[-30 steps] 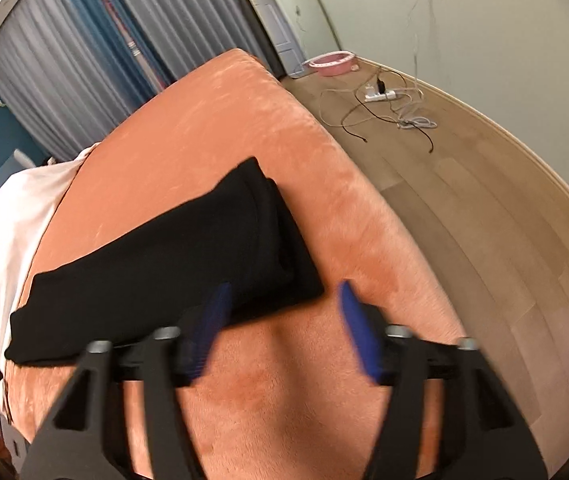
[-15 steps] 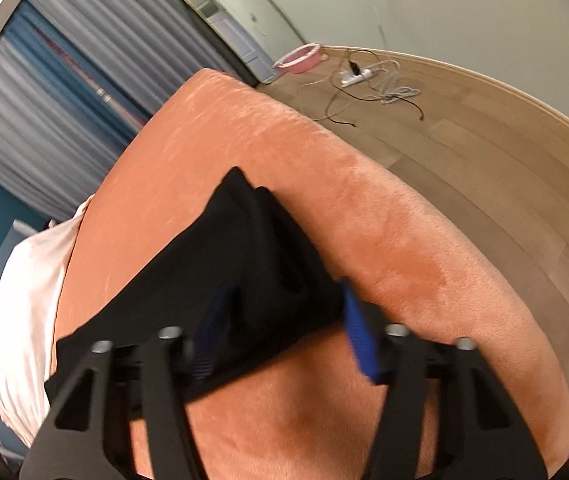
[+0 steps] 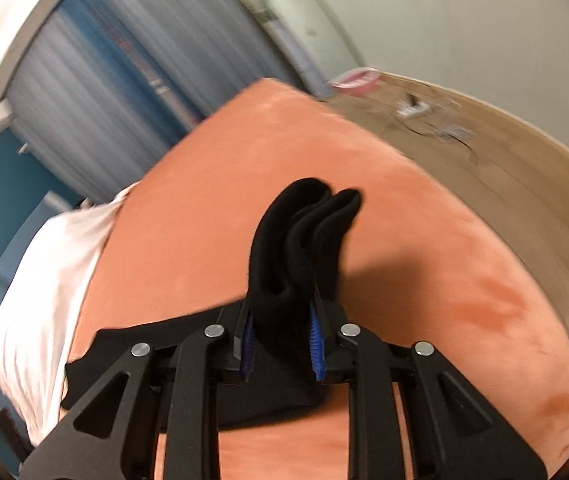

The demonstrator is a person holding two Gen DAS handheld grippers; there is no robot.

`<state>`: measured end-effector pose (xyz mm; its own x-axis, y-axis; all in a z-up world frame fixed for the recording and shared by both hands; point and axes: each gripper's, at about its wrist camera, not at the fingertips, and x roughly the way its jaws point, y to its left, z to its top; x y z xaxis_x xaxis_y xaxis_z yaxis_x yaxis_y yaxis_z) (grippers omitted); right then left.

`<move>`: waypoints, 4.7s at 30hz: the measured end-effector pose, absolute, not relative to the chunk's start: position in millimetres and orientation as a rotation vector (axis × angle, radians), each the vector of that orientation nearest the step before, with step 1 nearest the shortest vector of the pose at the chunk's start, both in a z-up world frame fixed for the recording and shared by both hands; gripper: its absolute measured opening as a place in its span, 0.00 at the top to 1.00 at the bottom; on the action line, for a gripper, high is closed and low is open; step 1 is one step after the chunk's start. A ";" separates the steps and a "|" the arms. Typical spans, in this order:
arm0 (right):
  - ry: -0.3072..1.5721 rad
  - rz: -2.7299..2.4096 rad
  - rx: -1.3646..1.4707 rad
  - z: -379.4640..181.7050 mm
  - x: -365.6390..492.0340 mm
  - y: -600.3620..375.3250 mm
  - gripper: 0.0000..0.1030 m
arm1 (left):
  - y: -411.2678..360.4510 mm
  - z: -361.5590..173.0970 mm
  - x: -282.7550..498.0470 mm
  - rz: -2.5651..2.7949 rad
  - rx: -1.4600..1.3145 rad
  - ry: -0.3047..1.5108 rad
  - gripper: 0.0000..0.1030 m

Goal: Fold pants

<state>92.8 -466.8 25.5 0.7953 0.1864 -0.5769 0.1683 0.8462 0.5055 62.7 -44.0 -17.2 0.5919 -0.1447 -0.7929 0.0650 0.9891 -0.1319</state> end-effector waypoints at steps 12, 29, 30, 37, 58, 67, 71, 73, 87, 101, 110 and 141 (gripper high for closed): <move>0.780 0.367 0.271 42.4 179.1 -186.3 0.80 | 83.0 -20.4 52.2 -0.005 -0.130 0.907 0.19; 0.945 0.402 0.093 -52.2 160.3 -66.1 0.61 | 271.3 -52.0 57.7 0.183 -0.443 0.935 0.19; 0.930 0.393 0.081 -47.5 152.8 -67.4 0.57 | 282.5 -56.1 60.0 0.200 -0.484 0.939 0.19; 0.880 0.303 0.053 -38.9 92.4 -86.0 0.48 | 359.4 -85.9 89.7 0.305 -0.734 0.946 0.20; 0.938 0.195 0.224 -62.0 60.1 -145.2 0.47 | 365.0 -95.2 181.9 0.279 -0.796 0.938 0.85; 0.931 0.149 0.306 -68.9 44.9 -194.2 0.47 | 308.5 -20.6 191.3 0.263 -0.610 0.821 0.88; 0.936 0.139 0.346 -71.4 40.7 -215.0 0.47 | 281.9 4.0 187.7 0.236 -0.566 0.805 0.88; 0.932 0.146 0.346 -66.5 44.3 -216.6 0.47 | 274.6 6.6 183.7 0.234 -0.562 0.801 0.88; 0.893 0.318 -0.397 -75.0 151.6 11.2 0.32 | 298.9 -14.9 180.6 0.291 -0.514 0.886 0.86; 0.887 0.322 -0.277 -70.3 159.1 11.3 0.53 | 276.4 -8.9 176.6 0.237 -0.428 0.866 0.85; 0.868 0.264 -0.265 -40.0 148.2 -18.8 0.52 | 232.2 13.1 173.5 0.199 -0.382 0.847 0.85; 0.860 0.022 0.079 -41.8 57.6 -273.9 0.51 | -96.3 73.4 114.4 -0.246 -0.122 0.782 0.33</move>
<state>57.6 -273.9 -41.8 0.6522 0.0519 -0.7563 0.0124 0.9968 0.0790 114.4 -96.3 73.4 0.6826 -0.2636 -0.6816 0.1732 0.9645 -0.1994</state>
